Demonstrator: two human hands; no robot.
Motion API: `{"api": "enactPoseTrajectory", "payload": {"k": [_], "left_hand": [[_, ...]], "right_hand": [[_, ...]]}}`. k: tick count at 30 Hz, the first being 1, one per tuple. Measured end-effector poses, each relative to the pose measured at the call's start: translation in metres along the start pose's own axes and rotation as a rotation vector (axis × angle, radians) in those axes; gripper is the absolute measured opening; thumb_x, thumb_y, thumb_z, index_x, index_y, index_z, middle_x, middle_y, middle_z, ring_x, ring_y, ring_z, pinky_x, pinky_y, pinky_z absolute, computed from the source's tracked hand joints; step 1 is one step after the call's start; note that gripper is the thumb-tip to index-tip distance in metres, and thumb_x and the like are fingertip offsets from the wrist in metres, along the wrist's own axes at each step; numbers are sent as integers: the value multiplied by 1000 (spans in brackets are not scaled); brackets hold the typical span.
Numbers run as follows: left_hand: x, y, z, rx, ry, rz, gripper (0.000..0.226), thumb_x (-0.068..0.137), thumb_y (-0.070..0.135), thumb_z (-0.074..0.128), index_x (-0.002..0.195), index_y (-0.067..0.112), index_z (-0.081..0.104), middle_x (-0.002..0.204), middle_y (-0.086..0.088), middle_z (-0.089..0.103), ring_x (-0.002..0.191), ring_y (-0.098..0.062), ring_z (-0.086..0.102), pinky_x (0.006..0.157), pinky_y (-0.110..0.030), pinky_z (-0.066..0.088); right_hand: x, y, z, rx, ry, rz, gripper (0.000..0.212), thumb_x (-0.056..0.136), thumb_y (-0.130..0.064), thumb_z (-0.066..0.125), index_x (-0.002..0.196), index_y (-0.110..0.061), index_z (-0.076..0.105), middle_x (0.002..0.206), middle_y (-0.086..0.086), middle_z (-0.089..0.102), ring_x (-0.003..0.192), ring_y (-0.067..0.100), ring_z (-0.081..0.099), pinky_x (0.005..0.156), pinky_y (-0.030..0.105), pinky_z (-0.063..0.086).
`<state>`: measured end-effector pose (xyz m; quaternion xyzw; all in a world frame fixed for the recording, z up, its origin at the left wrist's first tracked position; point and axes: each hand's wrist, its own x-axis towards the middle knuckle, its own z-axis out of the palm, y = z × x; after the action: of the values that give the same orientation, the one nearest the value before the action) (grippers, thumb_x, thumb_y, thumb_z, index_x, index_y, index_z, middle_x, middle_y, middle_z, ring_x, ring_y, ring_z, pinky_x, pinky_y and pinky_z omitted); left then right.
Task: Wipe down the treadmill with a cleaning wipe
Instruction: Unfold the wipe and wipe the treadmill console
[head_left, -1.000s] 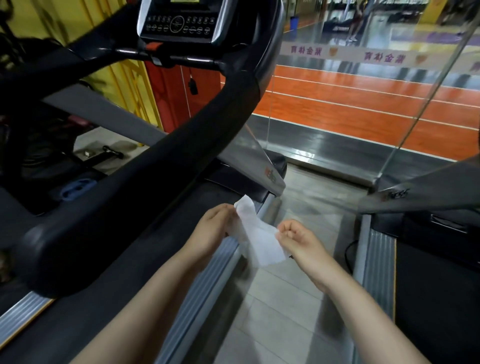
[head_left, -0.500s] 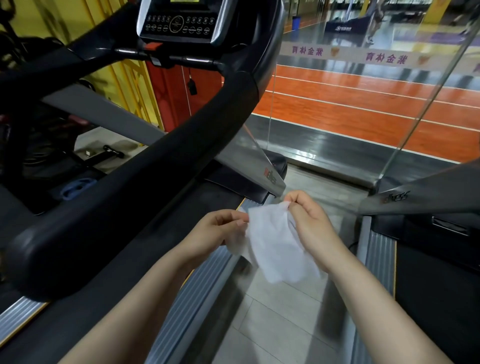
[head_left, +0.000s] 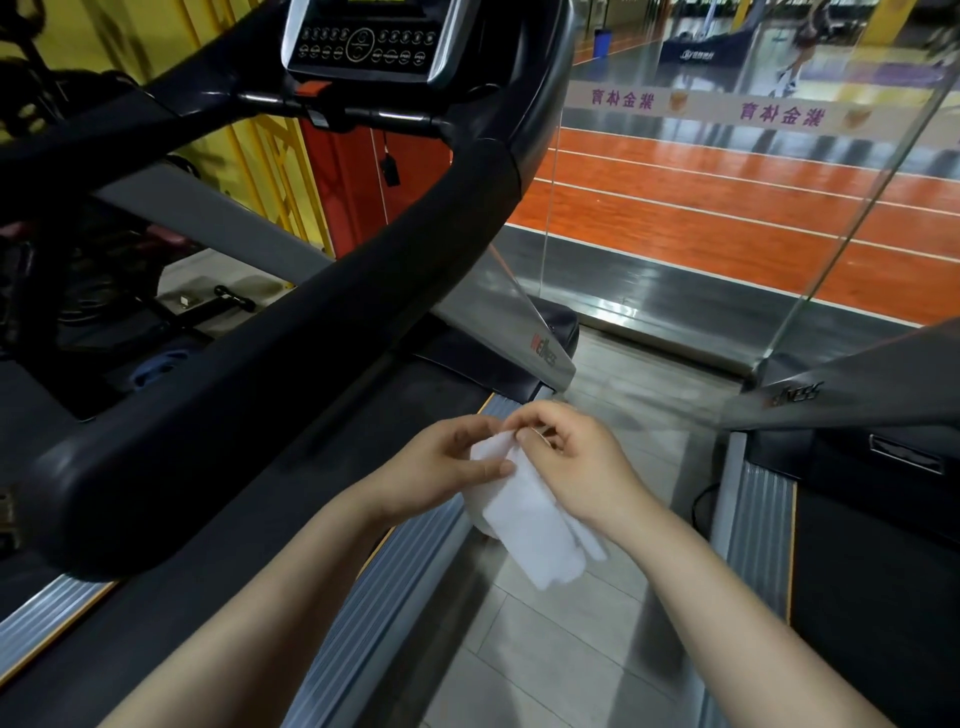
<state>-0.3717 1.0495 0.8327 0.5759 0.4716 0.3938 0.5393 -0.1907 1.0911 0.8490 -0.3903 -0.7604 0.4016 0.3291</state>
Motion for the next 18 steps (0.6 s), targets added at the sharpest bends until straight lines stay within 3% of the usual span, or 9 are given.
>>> {"api": "enactPoseTrajectory", "payload": {"k": [2, 7, 9, 10, 12, 14, 16, 18], "left_hand": [[0, -1, 0, 60, 48, 0, 27, 89, 16, 71, 116, 12, 67, 113, -16, 68, 101, -20, 66, 90, -40, 51], [1, 1, -2, 185, 137, 35, 38, 76, 36, 79, 110, 38, 64, 109, -8, 67, 99, -31, 65, 87, -50, 54], [0, 2, -2, 190, 142, 40, 37, 77, 34, 77, 110, 39, 63, 110, -9, 66, 96, -29, 66, 84, -50, 54], [-1, 3, -1, 175, 131, 38, 36, 78, 32, 76, 110, 39, 62, 110, -9, 65, 94, -24, 66, 82, -48, 54], [-4, 5, 0, 164, 90, 29, 38, 80, 27, 74, 113, 42, 62, 111, -7, 64, 95, -18, 63, 80, -42, 53], [-7, 7, 3, 181, 30, 35, 42, 85, 17, 72, 118, 40, 61, 116, -3, 64, 101, -17, 63, 84, -35, 52], [-8, 8, 4, 209, -19, 37, 45, 87, 9, 70, 123, 36, 59, 122, -1, 63, 108, -19, 62, 87, -31, 52], [-10, 10, 5, 221, -36, 28, 46, 88, 10, 70, 124, 35, 59, 122, 3, 63, 110, -17, 62, 87, -29, 52]], "right_hand": [[-1, 5, -1, -27, 21, 23, 34, 93, -10, 54, 81, -41, 62, 87, -21, 65, 84, 1, 58, 73, 17, 44], [3, 26, -7, -47, 45, 150, 20, 93, -12, 56, 88, -31, 63, 70, -20, 60, 60, 1, 51, 62, 21, 40], [1, 36, -11, -39, 94, 206, 13, 93, -21, 60, 104, -29, 60, 89, -15, 64, 75, 1, 60, 70, 19, 44], [-1, 41, -14, 37, 79, 242, 23, 92, -29, 63, 114, -29, 57, 104, -12, 64, 90, 2, 62, 79, 18, 46], [-11, 51, -18, 281, -94, 275, 56, 85, -46, 70, 135, -33, 45, 134, -13, 53, 121, -1, 52, 103, 22, 41], [-19, 54, -19, 409, -302, 259, 81, 76, -50, 75, 143, -37, 33, 146, -14, 43, 135, 1, 39, 113, 30, 35], [-24, 52, -17, 466, -426, 238, 83, 77, -37, 76, 147, -31, 31, 144, -8, 49, 133, 9, 46, 110, 35, 40], [-25, 46, -16, 507, -488, 229, 64, 81, -19, 71, 140, -20, 45, 132, 3, 62, 123, 20, 57, 101, 35, 48]]}}
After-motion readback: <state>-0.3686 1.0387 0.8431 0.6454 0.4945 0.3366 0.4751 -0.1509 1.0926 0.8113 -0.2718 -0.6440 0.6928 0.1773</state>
